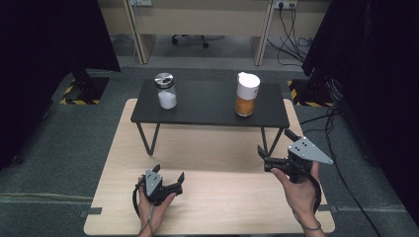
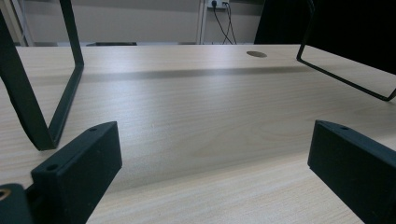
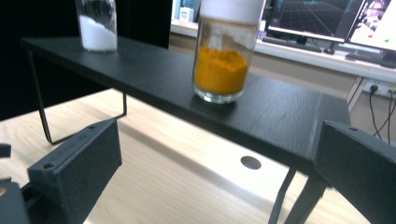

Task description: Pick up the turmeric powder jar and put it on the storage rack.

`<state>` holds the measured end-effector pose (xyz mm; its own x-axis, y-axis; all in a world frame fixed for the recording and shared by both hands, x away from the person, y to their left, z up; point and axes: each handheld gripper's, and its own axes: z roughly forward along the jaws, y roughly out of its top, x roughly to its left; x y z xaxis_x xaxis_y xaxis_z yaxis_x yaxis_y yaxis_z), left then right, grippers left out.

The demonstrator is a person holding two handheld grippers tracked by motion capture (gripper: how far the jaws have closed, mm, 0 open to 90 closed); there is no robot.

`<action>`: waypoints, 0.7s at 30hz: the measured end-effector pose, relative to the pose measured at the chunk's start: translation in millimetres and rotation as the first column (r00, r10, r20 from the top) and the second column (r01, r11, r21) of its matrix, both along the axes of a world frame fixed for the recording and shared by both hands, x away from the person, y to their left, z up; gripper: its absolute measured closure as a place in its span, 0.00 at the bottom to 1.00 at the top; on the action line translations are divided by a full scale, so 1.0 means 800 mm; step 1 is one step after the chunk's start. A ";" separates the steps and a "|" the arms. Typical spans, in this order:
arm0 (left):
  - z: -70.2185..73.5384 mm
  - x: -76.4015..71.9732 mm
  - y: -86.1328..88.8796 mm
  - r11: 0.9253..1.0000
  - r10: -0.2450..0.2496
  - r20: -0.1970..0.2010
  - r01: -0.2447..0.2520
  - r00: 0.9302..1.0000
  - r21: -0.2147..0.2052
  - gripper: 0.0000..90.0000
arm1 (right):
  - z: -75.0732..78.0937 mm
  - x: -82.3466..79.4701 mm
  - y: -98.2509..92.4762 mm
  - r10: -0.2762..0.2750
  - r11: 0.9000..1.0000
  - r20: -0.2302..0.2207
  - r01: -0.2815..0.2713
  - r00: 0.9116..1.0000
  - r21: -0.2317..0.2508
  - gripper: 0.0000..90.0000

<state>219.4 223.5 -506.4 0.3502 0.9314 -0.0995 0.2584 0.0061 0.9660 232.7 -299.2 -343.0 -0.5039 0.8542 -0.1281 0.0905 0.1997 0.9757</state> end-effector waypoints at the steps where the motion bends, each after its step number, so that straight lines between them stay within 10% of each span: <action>1: 0.000 0.000 0.000 1.000 0.000 0.000 0.000 1.000 0.000 0.02 | -0.002 0.000 -0.001 0.000 1.000 -0.007 0.000 1.000 0.000 0.01; 21: 0.000 -0.001 0.000 1.000 0.001 0.002 -0.001 1.000 -0.001 0.02 | -0.053 0.003 -0.023 -0.022 0.999 -0.125 0.027 0.992 0.036 0.01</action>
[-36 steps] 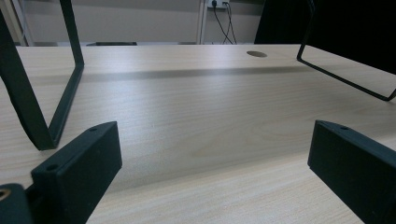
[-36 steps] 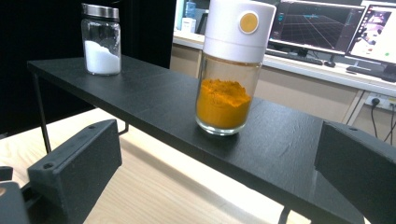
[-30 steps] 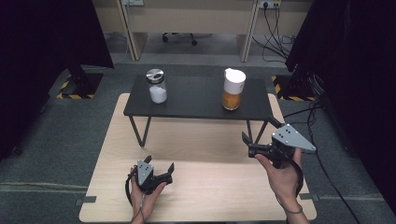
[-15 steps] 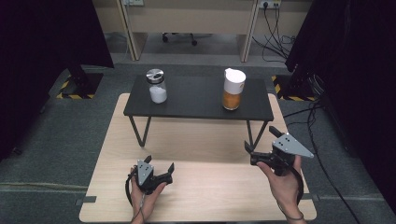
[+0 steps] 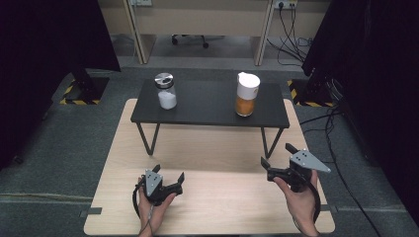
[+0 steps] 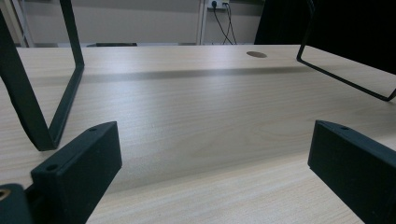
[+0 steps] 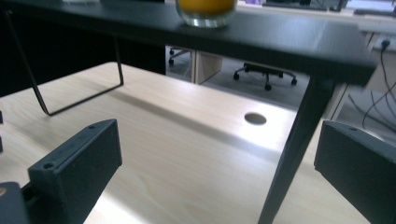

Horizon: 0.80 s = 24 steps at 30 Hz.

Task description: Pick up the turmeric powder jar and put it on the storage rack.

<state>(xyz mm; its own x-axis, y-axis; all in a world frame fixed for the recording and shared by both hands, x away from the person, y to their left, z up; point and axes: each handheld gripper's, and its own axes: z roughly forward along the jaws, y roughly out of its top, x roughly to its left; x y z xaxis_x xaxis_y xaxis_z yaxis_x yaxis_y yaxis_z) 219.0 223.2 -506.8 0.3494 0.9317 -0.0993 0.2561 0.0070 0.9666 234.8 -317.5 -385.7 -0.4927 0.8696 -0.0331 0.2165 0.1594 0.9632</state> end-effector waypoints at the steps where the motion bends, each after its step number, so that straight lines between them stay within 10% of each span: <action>1: 0.000 0.000 0.000 1.000 0.001 0.000 -0.001 1.000 0.000 0.02 | -0.009 0.001 -0.002 -0.002 1.000 -0.023 0.002 1.000 0.001 0.01; 24: -0.001 -0.001 -0.001 1.000 0.002 0.008 -0.002 1.000 0.006 0.02 | -0.074 -0.005 -0.020 0.015 1.000 -0.158 -0.013 0.987 0.017 0.01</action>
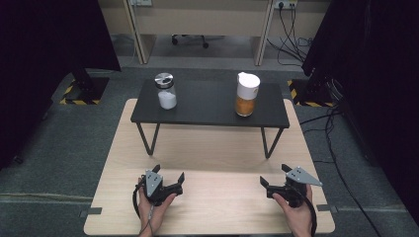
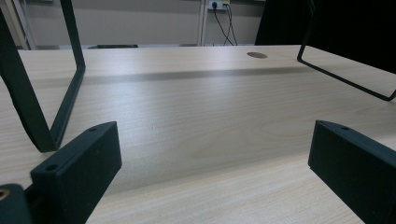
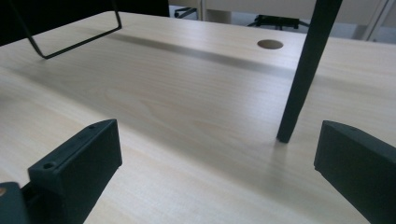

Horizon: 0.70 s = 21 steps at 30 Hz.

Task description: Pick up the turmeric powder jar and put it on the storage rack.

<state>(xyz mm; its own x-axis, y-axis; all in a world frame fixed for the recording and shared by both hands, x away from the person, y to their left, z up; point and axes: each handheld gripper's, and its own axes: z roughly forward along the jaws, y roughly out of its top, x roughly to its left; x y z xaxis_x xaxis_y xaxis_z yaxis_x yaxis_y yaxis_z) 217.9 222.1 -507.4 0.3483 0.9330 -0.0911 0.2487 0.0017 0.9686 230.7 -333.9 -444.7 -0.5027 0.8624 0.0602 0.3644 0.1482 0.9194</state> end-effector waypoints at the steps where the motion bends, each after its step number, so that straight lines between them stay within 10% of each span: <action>1: 0.000 0.000 0.000 1.000 0.000 -0.001 0.000 1.000 -0.001 0.02 | -0.003 -0.001 -0.001 0.004 1.000 -0.001 -0.004 1.000 0.005 0.01; 21: -0.001 -0.002 -0.002 1.000 0.008 0.007 -0.008 1.000 0.003 0.02 | -0.037 0.000 -0.013 0.056 0.998 -0.027 -0.055 0.998 0.038 0.01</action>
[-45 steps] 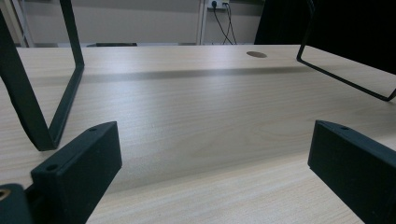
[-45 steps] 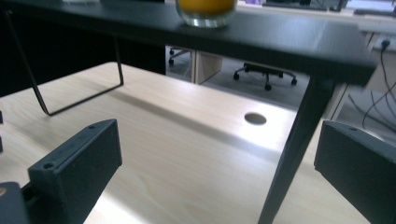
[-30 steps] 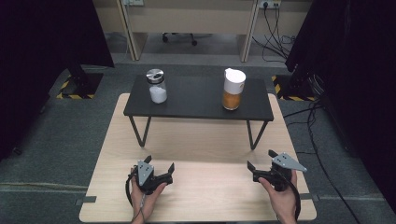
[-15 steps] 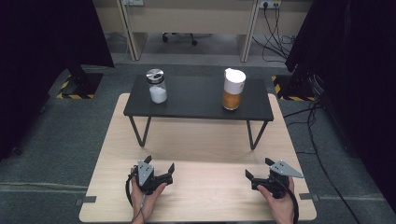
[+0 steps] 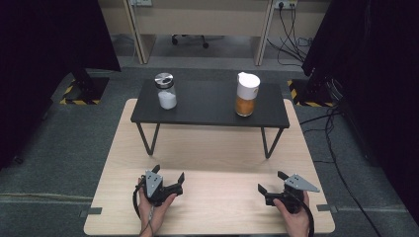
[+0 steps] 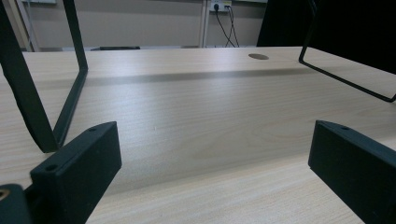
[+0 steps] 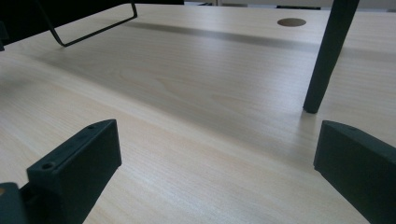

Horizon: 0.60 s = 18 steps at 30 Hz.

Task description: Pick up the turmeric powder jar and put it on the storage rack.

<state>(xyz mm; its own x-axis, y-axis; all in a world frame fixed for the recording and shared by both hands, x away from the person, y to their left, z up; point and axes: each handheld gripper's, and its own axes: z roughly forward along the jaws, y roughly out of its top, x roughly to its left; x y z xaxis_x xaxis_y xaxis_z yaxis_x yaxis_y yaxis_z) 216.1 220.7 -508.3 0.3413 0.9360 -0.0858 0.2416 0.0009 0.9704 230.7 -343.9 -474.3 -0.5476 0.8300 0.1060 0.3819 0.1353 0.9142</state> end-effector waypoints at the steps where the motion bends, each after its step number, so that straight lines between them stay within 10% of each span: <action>1: 0.000 0.000 0.000 1.000 0.000 -0.001 0.000 1.000 -0.001 0.02 | -0.001 0.000 0.001 0.001 1.000 0.001 -0.001 1.000 -0.009 0.01; 18: 0.001 0.001 0.000 1.000 0.002 -0.006 -0.002 1.000 -0.005 0.02 | -0.004 0.001 0.007 0.006 0.999 -0.002 -0.006 1.000 -0.042 0.02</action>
